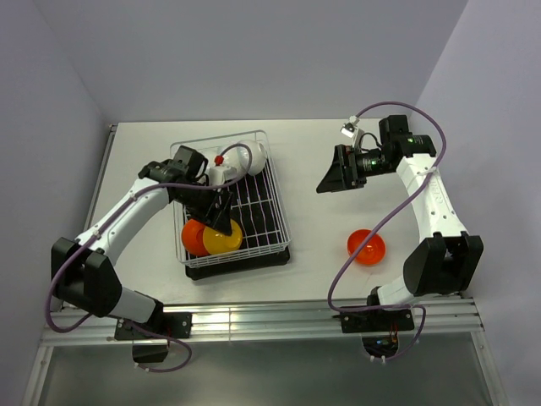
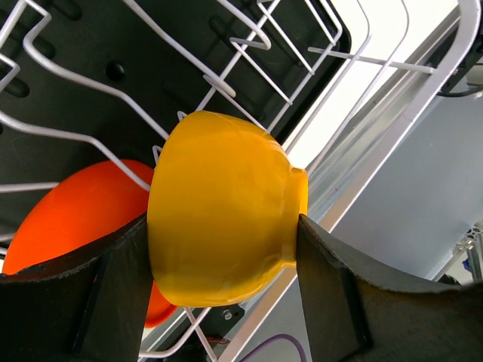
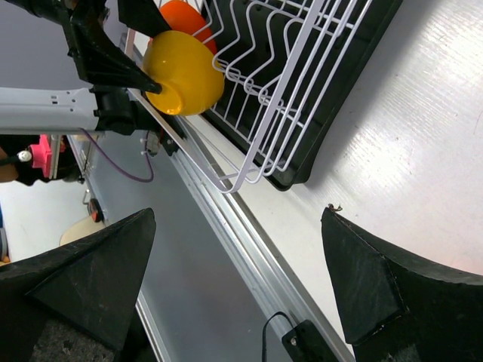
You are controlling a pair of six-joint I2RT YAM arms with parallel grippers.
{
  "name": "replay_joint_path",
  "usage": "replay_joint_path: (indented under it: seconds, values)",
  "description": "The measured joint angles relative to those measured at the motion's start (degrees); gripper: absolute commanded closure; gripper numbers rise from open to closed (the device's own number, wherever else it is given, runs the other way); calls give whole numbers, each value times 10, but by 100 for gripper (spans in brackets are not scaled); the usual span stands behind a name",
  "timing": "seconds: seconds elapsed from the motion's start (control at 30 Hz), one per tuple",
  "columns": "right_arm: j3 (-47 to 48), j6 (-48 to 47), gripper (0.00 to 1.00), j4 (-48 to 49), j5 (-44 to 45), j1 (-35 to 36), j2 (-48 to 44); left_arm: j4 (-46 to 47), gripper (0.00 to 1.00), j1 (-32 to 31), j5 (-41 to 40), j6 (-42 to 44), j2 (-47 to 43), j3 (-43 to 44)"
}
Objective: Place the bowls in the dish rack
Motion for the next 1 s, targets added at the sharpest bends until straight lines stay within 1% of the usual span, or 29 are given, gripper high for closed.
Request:
replay_joint_path:
  seconds: [0.13,0.23,0.27,0.33,0.37,0.43,0.47,0.53,0.6,0.63,0.7,0.73,0.83,0.87,1.0]
  values:
    - [0,-2,2,-2,0,0,4,10,90,-16,-15,-5,9,0]
    - [0,-3,2,-4,0,0,8,13,85,-27,-29,-6,20,2]
    - [0,-4,2,-5,0,0,8,12,81,-29,-31,-7,22,3]
    - [0,-5,2,-6,0,0,9,10,76,-31,-36,-8,23,5]
    - [0,-6,2,-7,0,0,9,10,71,-32,-38,-9,23,5]
    - [0,-7,2,-9,1,0,9,10,65,-34,-41,-10,23,6]
    - [0,-8,2,-9,1,0,9,9,60,-35,-43,-10,24,6]
    - [0,-10,2,-10,1,0,9,7,53,-36,-45,-12,25,9]
    - [0,-10,2,-12,1,0,9,5,50,-37,-48,-13,26,11]
    - [0,-12,2,-13,1,0,9,3,45,-37,-49,-14,26,12]
    - [0,-12,2,-14,1,0,9,0,43,-38,-53,-14,28,16]
    - [0,-12,2,-14,1,0,9,-2,38,-38,-55,-15,30,18]
    - [0,-12,2,-15,1,0,9,-5,34,-40,-61,-17,31,21]
    - [0,-12,2,-15,1,0,9,-5,25,-41,-63,-18,31,21]
    - [0,-12,2,-15,1,0,9,-6,21,-41,-67,-19,31,23]
